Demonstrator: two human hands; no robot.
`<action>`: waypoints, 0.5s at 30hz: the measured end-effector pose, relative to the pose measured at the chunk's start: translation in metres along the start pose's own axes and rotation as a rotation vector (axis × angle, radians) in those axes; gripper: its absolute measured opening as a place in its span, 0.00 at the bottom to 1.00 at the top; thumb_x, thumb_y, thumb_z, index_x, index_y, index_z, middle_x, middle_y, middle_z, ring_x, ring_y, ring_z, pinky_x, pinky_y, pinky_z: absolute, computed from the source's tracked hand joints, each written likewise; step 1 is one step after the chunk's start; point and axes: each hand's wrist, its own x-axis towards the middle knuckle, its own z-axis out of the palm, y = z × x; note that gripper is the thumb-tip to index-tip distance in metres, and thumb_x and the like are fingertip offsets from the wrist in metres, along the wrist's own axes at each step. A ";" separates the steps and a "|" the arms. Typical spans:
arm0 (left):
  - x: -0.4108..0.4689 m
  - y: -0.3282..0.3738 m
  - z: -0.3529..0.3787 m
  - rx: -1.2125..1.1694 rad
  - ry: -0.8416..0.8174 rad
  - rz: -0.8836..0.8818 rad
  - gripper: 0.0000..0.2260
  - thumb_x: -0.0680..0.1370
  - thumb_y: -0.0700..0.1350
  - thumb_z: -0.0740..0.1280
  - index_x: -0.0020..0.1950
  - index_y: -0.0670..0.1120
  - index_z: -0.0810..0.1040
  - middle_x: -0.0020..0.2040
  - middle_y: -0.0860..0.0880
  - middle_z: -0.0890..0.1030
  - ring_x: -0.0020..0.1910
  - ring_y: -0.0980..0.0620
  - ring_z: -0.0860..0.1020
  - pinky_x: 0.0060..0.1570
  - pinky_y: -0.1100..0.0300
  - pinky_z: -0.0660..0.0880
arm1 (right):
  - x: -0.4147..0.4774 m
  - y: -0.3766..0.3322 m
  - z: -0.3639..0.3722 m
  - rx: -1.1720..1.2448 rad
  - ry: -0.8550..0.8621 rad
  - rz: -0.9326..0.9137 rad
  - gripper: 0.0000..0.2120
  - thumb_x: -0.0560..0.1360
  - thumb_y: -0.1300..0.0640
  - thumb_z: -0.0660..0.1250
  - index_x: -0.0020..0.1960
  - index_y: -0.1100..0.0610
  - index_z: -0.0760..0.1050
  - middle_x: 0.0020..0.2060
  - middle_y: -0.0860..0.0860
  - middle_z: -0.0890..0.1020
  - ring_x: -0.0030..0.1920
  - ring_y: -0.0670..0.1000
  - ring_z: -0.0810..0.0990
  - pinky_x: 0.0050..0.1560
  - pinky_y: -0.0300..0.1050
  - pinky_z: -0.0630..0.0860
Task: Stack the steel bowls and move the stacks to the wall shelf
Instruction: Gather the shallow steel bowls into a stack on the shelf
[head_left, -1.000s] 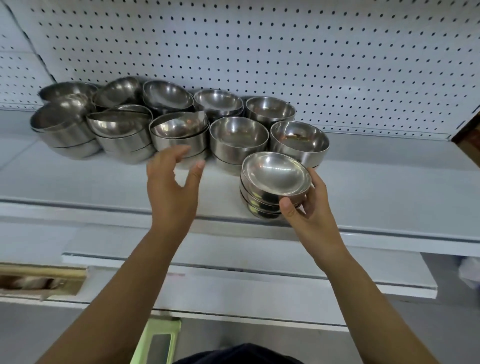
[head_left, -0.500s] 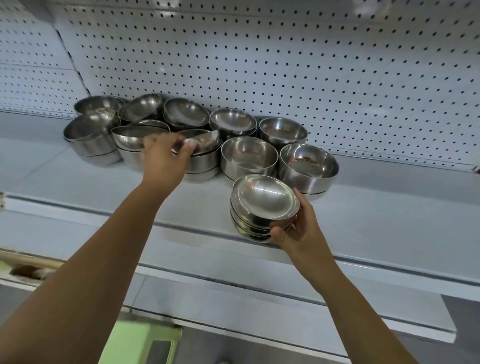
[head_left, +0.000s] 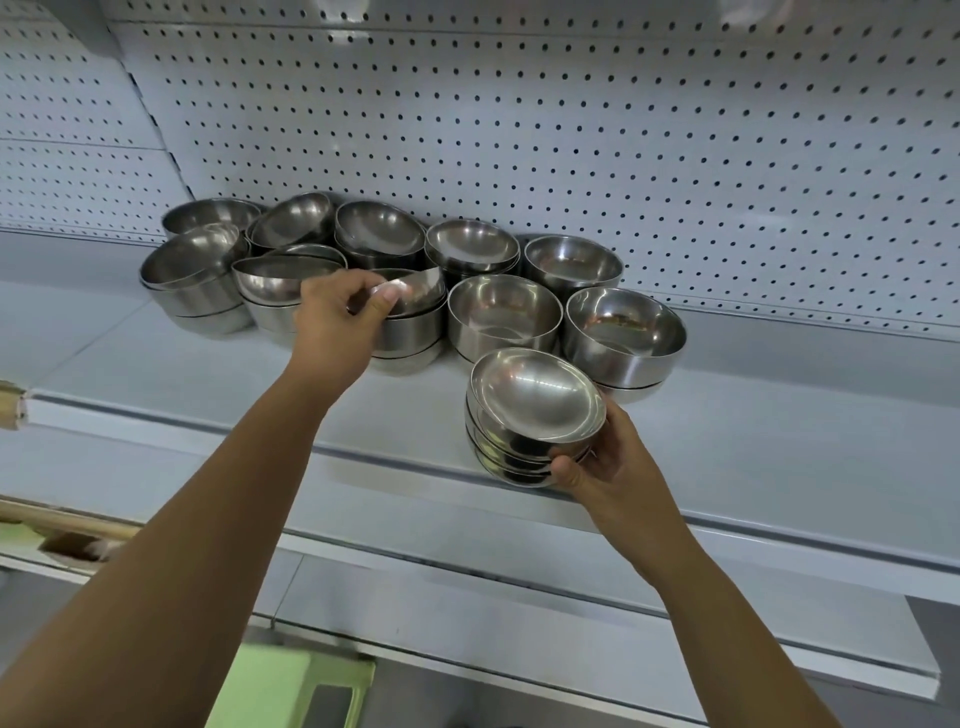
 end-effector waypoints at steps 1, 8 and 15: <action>0.000 -0.001 -0.001 -0.017 -0.009 -0.020 0.09 0.81 0.50 0.69 0.50 0.46 0.86 0.47 0.47 0.86 0.46 0.49 0.81 0.50 0.57 0.77 | 0.000 0.001 0.000 -0.004 0.003 0.001 0.45 0.66 0.39 0.80 0.78 0.45 0.65 0.69 0.40 0.78 0.70 0.43 0.76 0.70 0.41 0.75; 0.003 0.013 -0.002 -0.157 0.000 -0.113 0.07 0.84 0.49 0.64 0.51 0.50 0.80 0.46 0.53 0.84 0.40 0.61 0.78 0.47 0.62 0.73 | 0.002 0.002 -0.001 0.002 0.003 0.010 0.39 0.69 0.52 0.77 0.77 0.47 0.65 0.68 0.41 0.78 0.68 0.41 0.77 0.64 0.34 0.76; -0.013 0.045 -0.002 -0.168 -0.022 0.032 0.07 0.84 0.50 0.64 0.51 0.48 0.78 0.48 0.47 0.80 0.46 0.52 0.76 0.46 0.65 0.75 | 0.002 0.002 -0.002 0.003 -0.005 0.017 0.38 0.70 0.50 0.78 0.76 0.45 0.66 0.67 0.39 0.79 0.67 0.40 0.78 0.63 0.35 0.77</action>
